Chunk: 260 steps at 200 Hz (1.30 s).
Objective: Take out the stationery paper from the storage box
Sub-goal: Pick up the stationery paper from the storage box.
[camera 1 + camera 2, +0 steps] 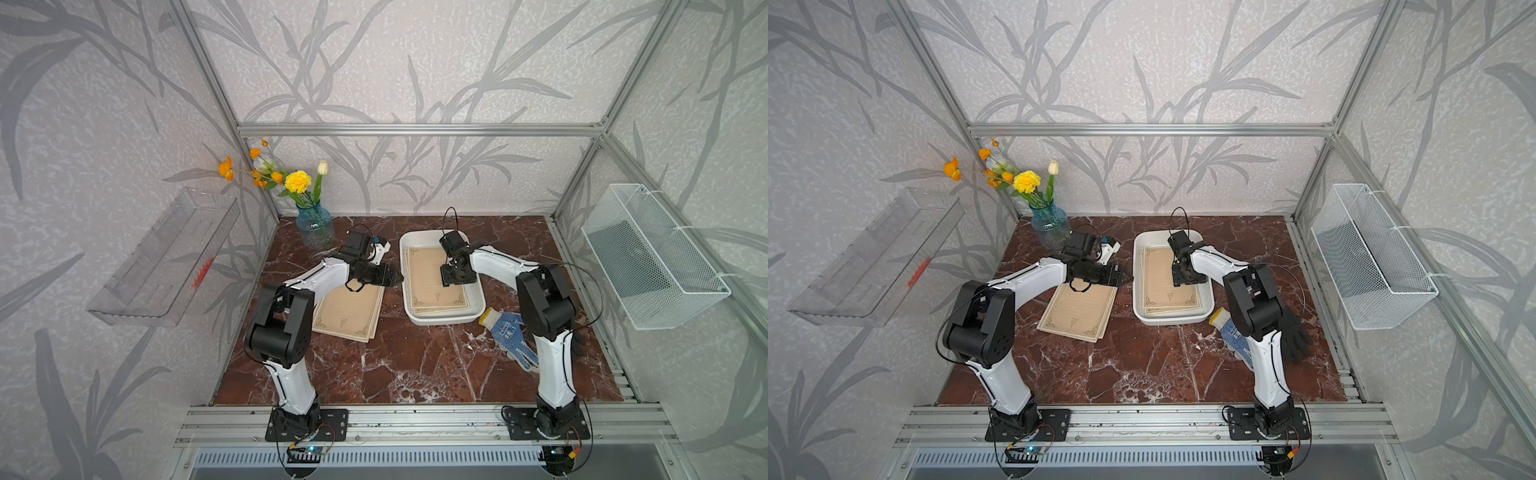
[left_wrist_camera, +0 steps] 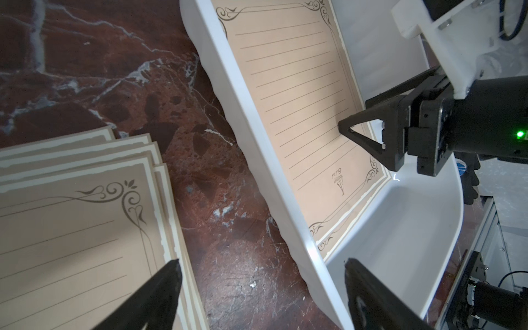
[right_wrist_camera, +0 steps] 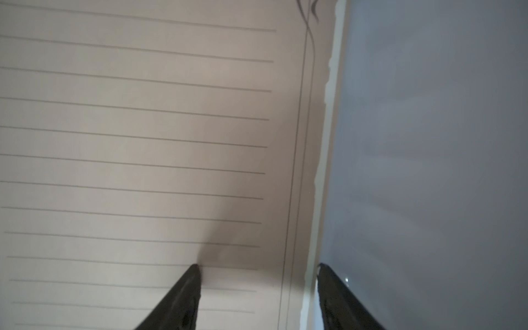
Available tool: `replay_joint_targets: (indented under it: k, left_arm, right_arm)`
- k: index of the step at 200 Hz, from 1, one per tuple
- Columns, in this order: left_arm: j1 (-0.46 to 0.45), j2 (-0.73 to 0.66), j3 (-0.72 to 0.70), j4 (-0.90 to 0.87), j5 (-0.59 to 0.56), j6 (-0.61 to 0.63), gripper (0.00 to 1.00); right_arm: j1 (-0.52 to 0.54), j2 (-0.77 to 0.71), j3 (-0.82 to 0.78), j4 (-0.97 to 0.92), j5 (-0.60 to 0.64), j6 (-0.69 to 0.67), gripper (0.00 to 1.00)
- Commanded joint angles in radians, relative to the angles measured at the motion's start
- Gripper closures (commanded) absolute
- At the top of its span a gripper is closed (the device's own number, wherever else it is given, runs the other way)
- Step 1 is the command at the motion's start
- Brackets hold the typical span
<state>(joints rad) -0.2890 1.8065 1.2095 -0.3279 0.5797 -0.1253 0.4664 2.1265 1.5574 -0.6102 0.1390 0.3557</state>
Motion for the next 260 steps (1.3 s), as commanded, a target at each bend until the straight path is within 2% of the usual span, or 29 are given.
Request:
replay_joint_targets:
  k: [1,48,101,170,227,260]
  left_arm:
    - [-0.008,0.018,0.028,0.005,0.017,-0.006,0.11]
    - [-0.013,0.022,0.031,0.001,0.022,-0.009,0.11]
    - [-0.018,0.025,0.034,-0.007,0.017,-0.007,0.11]
    - [-0.021,0.029,0.042,-0.02,0.012,-0.008,0.11]
    - [-0.024,0.043,0.054,-0.038,0.008,-0.011,0.11]
    - [-0.024,0.052,0.094,-0.056,-0.01,-0.058,0.13]
  right_arm:
    - [-0.003,0.012,-0.013,-0.004,-0.011,0.023,0.36]
    - [-0.003,0.016,-0.008,0.0,-0.01,0.039,0.33]
    - [-0.003,0.014,-0.011,0.003,-0.028,0.055,0.4]
    - [0.017,-0.063,-0.025,0.001,0.07,0.039,0.42]
    - [0.024,-0.1,-0.035,0.03,0.045,0.04,0.46]
    - [0.011,-0.096,-0.023,0.006,0.055,0.058,0.33]
